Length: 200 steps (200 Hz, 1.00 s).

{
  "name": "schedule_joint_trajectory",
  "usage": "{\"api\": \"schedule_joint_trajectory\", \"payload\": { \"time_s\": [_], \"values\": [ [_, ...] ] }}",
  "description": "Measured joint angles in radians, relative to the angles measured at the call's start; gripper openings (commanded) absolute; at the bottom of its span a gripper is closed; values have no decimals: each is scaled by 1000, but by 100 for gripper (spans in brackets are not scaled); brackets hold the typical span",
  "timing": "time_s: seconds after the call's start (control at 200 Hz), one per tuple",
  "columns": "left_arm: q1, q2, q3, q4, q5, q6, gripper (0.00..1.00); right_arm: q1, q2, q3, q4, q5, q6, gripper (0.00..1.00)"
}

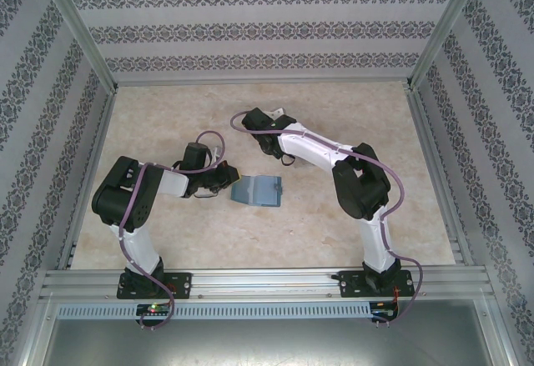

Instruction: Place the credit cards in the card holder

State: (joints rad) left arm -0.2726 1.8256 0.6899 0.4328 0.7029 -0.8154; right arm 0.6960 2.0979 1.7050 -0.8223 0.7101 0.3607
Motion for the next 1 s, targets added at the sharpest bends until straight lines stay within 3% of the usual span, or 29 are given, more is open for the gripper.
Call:
{"api": "schedule_joint_trajectory", "payload": {
  "time_s": [0.265, 0.999],
  "values": [
    [0, 4, 3, 1, 4, 0, 0, -1, 29, 1, 1, -13, -1, 50],
    [1, 6, 5, 0, 8, 0, 0, -4, 52, 10, 2, 117, -46, 46]
  ]
}}
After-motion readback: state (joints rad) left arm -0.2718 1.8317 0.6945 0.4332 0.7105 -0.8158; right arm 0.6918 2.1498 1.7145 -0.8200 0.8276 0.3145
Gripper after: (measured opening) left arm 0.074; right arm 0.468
